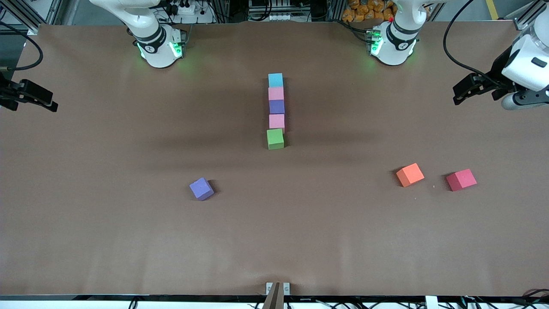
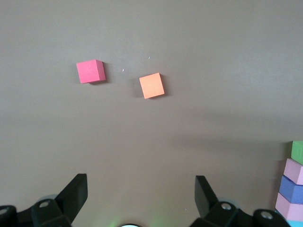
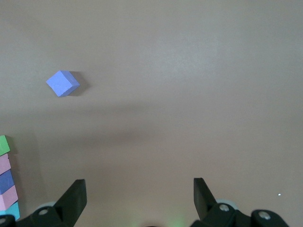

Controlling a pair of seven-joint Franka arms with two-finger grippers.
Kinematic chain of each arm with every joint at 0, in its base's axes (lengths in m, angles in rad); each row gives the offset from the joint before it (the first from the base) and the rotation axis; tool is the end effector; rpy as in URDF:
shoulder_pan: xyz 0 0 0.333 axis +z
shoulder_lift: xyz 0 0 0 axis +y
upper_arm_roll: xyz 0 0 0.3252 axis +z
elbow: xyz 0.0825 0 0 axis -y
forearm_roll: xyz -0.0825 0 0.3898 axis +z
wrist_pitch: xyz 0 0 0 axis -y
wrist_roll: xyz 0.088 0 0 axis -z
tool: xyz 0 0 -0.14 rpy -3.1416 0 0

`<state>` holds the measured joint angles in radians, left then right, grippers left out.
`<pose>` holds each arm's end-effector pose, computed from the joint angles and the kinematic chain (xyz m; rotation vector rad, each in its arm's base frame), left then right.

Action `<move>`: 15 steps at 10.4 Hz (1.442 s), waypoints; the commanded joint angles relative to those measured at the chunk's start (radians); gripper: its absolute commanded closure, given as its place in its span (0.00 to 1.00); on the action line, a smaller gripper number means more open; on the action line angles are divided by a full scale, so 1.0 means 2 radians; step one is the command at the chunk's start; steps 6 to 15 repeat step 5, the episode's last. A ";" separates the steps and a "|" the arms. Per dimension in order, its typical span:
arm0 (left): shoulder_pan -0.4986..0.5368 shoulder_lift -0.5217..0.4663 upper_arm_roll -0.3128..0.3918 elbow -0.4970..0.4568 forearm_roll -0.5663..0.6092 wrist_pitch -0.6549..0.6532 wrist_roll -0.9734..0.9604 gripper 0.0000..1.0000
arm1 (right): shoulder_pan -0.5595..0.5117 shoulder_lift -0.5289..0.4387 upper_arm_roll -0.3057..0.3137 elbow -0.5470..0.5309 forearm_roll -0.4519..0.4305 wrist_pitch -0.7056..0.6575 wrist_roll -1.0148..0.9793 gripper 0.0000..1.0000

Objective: Arrange blocks into number 1

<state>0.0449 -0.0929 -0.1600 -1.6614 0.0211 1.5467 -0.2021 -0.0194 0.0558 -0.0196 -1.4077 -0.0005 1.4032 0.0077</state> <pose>0.5233 -0.0612 0.6054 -3.0994 -0.1366 0.0264 0.5582 -0.0215 0.6318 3.1387 -0.0734 -0.0947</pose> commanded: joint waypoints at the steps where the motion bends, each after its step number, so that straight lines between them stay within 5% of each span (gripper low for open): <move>1: 0.007 -0.007 -0.006 -0.003 0.006 0.001 0.043 0.00 | 0.006 -0.006 -0.006 -0.005 0.002 -0.001 -0.004 0.00; 15: 0.006 -0.006 -0.006 0.008 0.002 0.000 0.040 0.00 | 0.003 -0.003 -0.004 -0.003 0.002 -0.001 -0.004 0.00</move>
